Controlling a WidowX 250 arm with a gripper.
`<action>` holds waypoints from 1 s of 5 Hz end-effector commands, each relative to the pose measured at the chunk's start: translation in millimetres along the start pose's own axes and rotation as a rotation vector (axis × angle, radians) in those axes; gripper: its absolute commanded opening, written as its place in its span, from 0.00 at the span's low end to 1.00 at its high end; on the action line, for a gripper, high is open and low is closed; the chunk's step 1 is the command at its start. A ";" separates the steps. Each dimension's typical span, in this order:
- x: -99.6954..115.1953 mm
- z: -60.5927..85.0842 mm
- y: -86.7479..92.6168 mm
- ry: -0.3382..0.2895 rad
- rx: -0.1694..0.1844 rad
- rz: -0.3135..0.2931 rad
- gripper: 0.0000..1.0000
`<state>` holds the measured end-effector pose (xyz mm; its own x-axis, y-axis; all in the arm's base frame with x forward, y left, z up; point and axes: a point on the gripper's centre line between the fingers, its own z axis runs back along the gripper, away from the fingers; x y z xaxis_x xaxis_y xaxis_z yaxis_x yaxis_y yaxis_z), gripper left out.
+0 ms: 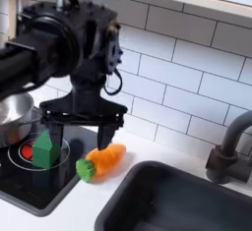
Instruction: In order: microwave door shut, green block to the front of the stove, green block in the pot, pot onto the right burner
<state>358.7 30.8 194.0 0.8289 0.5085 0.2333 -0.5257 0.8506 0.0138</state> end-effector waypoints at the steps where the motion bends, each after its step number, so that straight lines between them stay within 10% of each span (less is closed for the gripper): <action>1: 2.5 -4.3 0.5 0.113 -0.001 -0.025 1.00; 5: 11.0 -14.8 23.4 0.295 -0.193 -0.234 1.00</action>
<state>360.2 59.7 186.3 0.9551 0.2950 -0.0280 -0.2956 0.9423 -0.1572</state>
